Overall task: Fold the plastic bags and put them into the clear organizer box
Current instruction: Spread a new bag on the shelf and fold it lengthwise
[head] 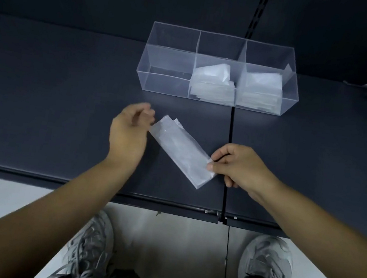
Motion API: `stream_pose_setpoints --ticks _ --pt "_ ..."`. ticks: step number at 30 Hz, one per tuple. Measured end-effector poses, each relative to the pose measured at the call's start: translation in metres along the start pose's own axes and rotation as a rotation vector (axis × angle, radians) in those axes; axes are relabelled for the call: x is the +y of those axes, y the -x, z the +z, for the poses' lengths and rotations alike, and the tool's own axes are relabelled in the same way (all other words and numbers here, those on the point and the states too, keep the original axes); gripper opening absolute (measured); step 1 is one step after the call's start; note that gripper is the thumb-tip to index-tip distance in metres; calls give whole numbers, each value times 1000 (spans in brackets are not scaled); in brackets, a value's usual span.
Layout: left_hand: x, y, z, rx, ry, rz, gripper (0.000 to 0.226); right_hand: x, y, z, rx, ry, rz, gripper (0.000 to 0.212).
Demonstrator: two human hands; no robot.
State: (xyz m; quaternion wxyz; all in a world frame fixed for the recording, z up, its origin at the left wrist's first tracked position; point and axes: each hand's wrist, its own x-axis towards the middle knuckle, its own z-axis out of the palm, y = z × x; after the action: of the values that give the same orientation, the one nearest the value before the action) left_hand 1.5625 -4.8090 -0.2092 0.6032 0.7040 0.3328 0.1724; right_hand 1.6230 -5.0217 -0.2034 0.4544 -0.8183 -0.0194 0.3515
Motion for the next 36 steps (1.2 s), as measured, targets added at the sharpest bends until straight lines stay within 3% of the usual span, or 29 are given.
stream_pose_setpoints --ticks 2,3,5,7,9,12,15,18,20,23,26,31,33,36 --pt "-3 22 -2 -77 -346 508 24 -1 -1 3 22 -9 12 16" --pt "-8 37 1 -223 -457 684 29 -2 -1 3 25 -13 17 17" --pt "-20 63 8 -568 -618 806 53 -4 -2 5 25 -20 21 16" --pt "-31 77 12 -729 -729 794 76 -6 0 4 22 -10 43 15" --pt "-35 78 10 -688 -760 742 75 -10 5 1 10 -16 91 15" --pt "-32 75 8 -530 -716 777 46 -17 16 -7 -40 -162 144 13" --pt "-26 74 3 -490 -618 670 35 -24 27 -19 -71 -190 39 10" --pt "-20 66 -1 -502 -532 428 21 -25 28 -31 -75 15 -202 40" --pt "-15 56 1 -483 -439 281 29 -23 21 -26 -193 29 -255 52" --pt "-8 42 5 -483 -231 37 39 -18 5 -7 -240 12 -227 39" --pt "-6 32 9 -453 -40 -222 32 -18 -11 10 -95 30 -210 16" --pt "1 23 8 -362 99 -431 22 -23 -28 23 58 148 -178 12" --pt "-2 19 2 -216 -57 -280 18 -27 -30 25 72 201 -181 16" --pt "-9 19 -6 -64 -534 369 20 -31 -31 26 83 231 -171 23"
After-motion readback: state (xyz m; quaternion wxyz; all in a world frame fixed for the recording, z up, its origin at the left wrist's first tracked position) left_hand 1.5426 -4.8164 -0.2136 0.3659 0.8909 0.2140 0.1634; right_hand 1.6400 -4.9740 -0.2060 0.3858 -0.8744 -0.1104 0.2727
